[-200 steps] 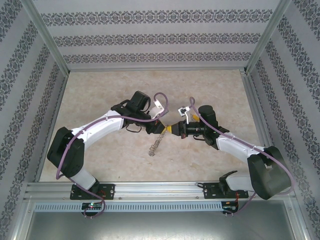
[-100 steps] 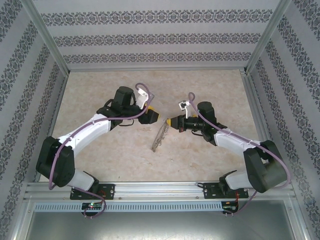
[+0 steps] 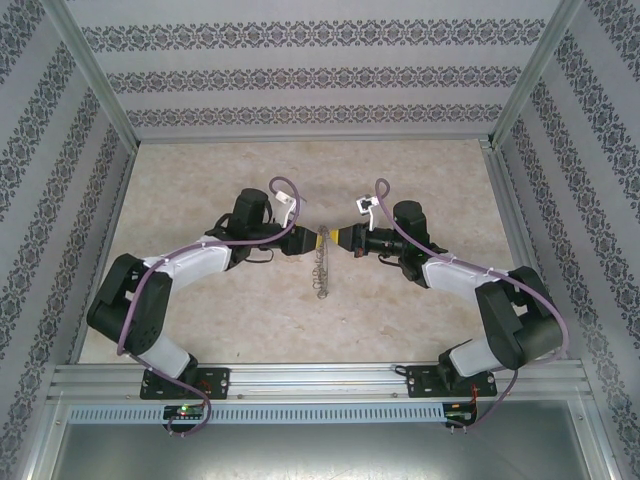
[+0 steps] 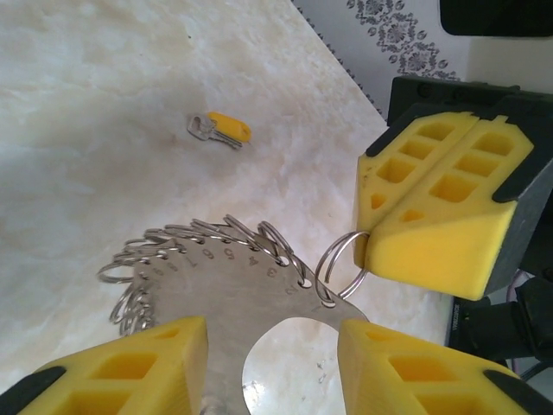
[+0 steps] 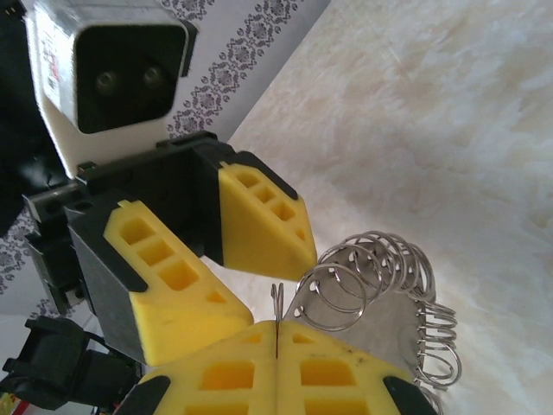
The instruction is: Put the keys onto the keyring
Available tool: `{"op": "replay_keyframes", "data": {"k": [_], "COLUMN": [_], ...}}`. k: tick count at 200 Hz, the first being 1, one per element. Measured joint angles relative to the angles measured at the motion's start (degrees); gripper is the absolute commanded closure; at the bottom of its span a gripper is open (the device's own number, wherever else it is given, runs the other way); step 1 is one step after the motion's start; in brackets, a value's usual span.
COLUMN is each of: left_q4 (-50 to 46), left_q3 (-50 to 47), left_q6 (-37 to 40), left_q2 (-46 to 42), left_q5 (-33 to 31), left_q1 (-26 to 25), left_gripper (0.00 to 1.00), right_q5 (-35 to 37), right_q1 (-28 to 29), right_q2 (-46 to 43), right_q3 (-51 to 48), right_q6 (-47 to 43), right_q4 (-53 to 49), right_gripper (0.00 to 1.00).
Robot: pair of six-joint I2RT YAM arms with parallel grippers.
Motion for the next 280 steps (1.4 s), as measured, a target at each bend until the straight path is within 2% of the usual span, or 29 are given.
{"op": "replay_keyframes", "data": {"k": [76, 122, 186, 222, 251, 263, 272, 280], "left_q4": [15.04, 18.23, 19.63, 19.78, 19.74, 19.71, 18.91, 16.96], "left_q3": [-2.32, -2.32, -2.97, -3.21, -3.21, -3.15, -2.89, -2.12], "left_q6": [-9.07, -11.45, -12.44, -12.81, -13.09, -12.9, -12.13, -10.95], "left_q2": [1.77, 2.29, 2.45, 2.93, 3.28, 3.26, 3.26, 3.26], "left_q5": [2.86, 3.23, 3.91, 4.46, 4.5, 4.57, 4.59, 4.68], "left_q1": [0.0, 0.0, -0.11, -0.15, -0.13, -0.15, -0.15, -0.15], "left_gripper": [0.62, 0.69, 0.7, 0.81, 1.0, 1.0, 1.0, 1.0], "right_q5": [-0.02, -0.02, -0.02, -0.02, 0.0, 0.02, 0.02, 0.0], "right_q1": [0.02, 0.04, 0.04, 0.04, 0.04, 0.02, 0.0, -0.11], "right_q2": [1.01, 1.75, 2.56, 2.78, 2.84, 2.95, 2.97, 2.97], "right_q3": [0.0, 0.0, 0.0, 0.0, 0.0, 0.0, 0.0, 0.0], "right_q6": [1.68, 2.6, 3.04, 3.19, 3.26, 3.26, 3.5, 4.0], "right_q4": [3.23, 4.57, 5.57, 5.81, 5.77, 5.77, 5.73, 5.53], "right_gripper": [1.0, 1.0, 1.0, 1.0, 1.0, 1.0, 0.87, 0.81]}}
